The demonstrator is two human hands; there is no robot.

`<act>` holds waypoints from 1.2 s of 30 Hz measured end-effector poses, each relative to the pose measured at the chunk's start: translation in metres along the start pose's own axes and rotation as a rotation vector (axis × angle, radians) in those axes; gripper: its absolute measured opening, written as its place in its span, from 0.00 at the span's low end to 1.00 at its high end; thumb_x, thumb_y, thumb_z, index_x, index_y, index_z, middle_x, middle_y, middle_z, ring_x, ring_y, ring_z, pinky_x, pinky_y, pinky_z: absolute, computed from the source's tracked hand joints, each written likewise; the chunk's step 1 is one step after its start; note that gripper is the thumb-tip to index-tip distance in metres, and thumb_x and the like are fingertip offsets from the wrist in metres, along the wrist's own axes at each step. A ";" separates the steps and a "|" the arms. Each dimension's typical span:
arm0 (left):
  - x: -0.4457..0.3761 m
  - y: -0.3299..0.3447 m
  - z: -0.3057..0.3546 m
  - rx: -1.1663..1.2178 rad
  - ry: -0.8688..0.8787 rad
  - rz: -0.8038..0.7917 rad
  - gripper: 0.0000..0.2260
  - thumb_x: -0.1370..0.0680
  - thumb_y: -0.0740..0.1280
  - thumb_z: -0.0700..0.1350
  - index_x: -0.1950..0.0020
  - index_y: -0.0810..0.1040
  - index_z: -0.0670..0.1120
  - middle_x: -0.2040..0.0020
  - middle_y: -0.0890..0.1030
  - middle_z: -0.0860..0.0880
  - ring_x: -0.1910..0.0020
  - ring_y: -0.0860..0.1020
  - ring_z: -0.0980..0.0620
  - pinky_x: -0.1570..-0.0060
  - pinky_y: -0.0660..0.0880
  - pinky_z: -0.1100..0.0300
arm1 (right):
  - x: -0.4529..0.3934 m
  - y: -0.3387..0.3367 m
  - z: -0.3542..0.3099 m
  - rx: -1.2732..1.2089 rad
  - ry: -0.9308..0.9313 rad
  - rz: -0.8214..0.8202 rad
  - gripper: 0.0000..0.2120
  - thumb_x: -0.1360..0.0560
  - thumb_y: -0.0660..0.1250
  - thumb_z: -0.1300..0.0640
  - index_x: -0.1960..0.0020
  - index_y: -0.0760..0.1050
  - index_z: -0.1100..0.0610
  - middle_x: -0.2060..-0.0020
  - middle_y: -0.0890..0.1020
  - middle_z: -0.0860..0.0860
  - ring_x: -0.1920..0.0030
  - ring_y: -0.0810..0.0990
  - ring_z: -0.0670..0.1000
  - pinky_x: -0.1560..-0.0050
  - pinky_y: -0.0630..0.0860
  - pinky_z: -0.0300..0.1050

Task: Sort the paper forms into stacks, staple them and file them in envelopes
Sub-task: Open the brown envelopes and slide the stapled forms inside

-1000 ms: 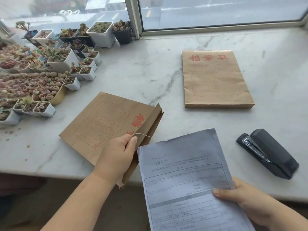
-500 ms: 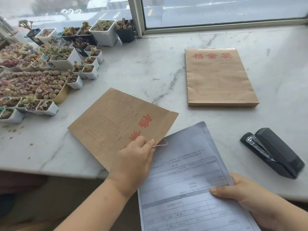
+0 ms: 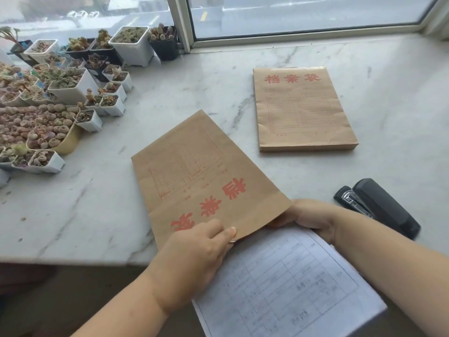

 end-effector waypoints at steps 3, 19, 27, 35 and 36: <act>-0.008 0.001 -0.003 0.133 -0.084 -0.014 0.17 0.20 0.56 0.50 0.43 0.81 0.47 0.60 0.76 0.56 0.69 0.76 0.56 0.74 0.74 0.61 | -0.012 -0.012 -0.009 -0.058 -0.020 0.006 0.32 0.43 0.80 0.60 0.40 0.79 0.65 0.45 0.83 0.63 0.44 0.82 0.61 0.39 0.77 0.57; -0.061 0.056 -0.008 0.367 -0.339 -0.140 0.17 0.18 0.59 0.48 0.68 0.65 0.51 0.65 0.69 0.55 0.65 0.69 0.57 0.61 0.68 0.60 | 0.009 -0.003 0.115 -0.353 -0.389 0.310 0.25 0.36 0.64 0.59 0.39 0.74 0.61 0.54 0.87 0.54 0.54 0.86 0.48 0.61 0.80 0.41; -0.086 0.016 0.038 0.326 -0.232 -0.006 0.10 0.22 0.55 0.51 0.64 0.68 0.53 0.62 0.73 0.54 0.61 0.73 0.55 0.60 0.68 0.60 | 0.008 0.024 -0.002 0.155 -0.501 0.445 0.10 0.21 0.60 0.63 0.55 0.76 0.51 0.62 0.82 0.48 0.60 0.81 0.42 0.59 0.78 0.33; -0.123 -0.099 0.008 0.498 -0.428 0.212 0.15 0.19 0.61 0.45 0.61 0.77 0.36 0.66 0.76 0.40 0.67 0.72 0.46 0.68 0.67 0.58 | 0.096 -0.012 -0.053 -0.044 -0.830 0.626 0.11 0.21 0.64 0.60 0.45 0.76 0.46 0.56 0.86 0.47 0.55 0.83 0.47 0.55 0.79 0.40; -0.130 -0.120 0.010 0.536 -0.444 0.244 0.15 0.19 0.62 0.44 0.60 0.77 0.35 0.67 0.76 0.41 0.68 0.72 0.46 0.67 0.67 0.60 | 0.116 -0.014 -0.055 -0.063 -0.890 0.629 0.09 0.23 0.67 0.54 0.44 0.76 0.44 0.53 0.85 0.43 0.51 0.83 0.45 0.50 0.78 0.40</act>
Point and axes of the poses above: each hand's wrist, its own x-axis away from the middle knuckle, its own y-axis out of the palm, z = x × y, the point moved 7 cm from there along -x, towards the middle knuckle
